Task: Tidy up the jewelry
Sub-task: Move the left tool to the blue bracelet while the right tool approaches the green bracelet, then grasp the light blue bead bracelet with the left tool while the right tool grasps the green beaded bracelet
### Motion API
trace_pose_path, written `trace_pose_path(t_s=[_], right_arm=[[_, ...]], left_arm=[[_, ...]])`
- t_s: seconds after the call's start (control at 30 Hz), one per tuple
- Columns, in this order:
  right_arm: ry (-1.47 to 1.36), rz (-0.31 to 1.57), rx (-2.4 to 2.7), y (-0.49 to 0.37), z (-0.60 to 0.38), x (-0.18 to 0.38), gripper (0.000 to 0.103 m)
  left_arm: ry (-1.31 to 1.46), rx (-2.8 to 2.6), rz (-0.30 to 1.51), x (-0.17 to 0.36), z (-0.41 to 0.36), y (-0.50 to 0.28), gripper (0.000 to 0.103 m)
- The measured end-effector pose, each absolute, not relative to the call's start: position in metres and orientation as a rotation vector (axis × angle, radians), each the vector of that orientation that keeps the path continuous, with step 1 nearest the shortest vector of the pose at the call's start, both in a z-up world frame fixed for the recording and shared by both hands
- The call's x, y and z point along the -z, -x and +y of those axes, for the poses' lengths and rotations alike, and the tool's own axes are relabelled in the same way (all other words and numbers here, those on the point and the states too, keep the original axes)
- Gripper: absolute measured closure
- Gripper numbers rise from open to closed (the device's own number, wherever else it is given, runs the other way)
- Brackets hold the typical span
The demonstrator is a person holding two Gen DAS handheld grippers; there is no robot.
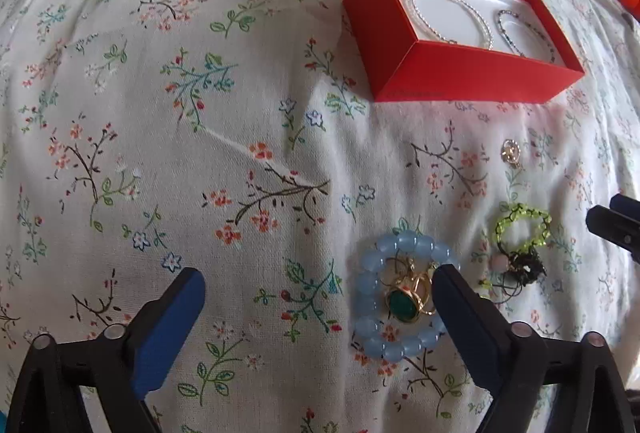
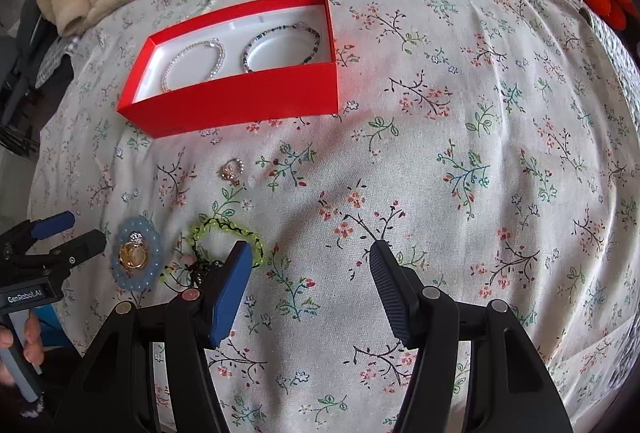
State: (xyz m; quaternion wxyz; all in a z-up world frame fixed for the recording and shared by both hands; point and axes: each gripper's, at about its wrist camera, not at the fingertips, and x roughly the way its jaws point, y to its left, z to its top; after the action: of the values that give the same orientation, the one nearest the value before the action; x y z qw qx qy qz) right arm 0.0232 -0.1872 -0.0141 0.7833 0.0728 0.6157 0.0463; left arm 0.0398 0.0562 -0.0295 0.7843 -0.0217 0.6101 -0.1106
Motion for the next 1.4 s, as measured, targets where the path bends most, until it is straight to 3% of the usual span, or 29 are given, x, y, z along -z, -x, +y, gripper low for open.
trace_pose_path(t_s=[0.13,0.23,0.4,1.0,1.1,1.4], right_arm=[[-0.153,1.339,-0.088,-0.023,-0.192,0.017,0.039],[-0.149,1.342,-0.086,-0.023,-0.194,0.017,0.039],[-0.140,1.351,-0.081,-0.022,-0.195,0.020,0.039],[-0.120,1.381,-0.085,-0.029,-0.183,0.032,0.039],[-0.130,1.392,-0.086,-0.032,-0.181,0.036,0.039],[-0.152,1.391,-0.139,-0.037,-0.161,0.037,0.039]], left_arm=[[0.076,0.293,1.329,0.028,0.058,-0.034,0.032],[0.080,0.339,1.341,0.027,0.059,-0.029,0.054],[0.076,0.413,1.383,0.034,0.054,-0.019,0.077],[-0.216,0.352,1.299,0.057,0.008,-0.005,0.080],[-0.225,0.336,1.287,0.055,0.001,-0.003,0.095],[-0.093,0.378,1.240,0.018,0.016,-0.003,0.095]])
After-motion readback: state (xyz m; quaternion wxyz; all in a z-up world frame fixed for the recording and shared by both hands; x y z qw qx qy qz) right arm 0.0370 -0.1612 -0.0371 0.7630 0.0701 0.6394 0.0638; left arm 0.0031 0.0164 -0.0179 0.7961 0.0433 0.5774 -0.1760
